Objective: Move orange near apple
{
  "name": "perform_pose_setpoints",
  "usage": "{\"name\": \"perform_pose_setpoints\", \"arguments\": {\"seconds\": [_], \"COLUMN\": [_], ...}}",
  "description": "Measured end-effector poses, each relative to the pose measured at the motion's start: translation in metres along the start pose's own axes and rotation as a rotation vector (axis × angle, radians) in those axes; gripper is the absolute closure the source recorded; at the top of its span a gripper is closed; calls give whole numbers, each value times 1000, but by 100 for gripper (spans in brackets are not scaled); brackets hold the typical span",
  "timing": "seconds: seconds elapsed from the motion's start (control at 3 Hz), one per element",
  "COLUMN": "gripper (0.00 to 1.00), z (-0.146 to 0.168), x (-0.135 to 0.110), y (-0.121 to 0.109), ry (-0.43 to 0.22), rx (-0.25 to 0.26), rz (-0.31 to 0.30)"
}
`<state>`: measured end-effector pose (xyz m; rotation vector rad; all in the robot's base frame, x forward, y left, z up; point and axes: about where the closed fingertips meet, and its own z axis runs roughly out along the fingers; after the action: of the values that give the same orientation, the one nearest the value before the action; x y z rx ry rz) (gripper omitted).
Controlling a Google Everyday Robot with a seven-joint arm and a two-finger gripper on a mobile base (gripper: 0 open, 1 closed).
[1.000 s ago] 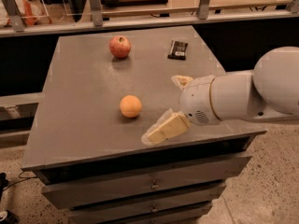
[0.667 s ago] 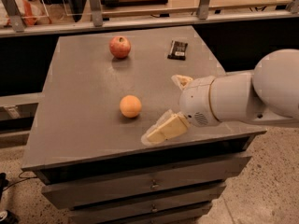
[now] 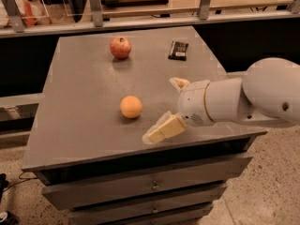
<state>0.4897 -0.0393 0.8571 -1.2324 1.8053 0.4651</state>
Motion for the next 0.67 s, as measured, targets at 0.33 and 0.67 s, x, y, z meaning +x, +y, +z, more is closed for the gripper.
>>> {"name": "perform_pose_setpoints", "arguments": {"seconds": [0.33, 0.67], "gripper": [0, 0], "z": [15, 25], "x": [5, 0], "y": [-5, -9], "ry": [-13, -41], "rx": [-26, -54], "rz": [14, 14]}}
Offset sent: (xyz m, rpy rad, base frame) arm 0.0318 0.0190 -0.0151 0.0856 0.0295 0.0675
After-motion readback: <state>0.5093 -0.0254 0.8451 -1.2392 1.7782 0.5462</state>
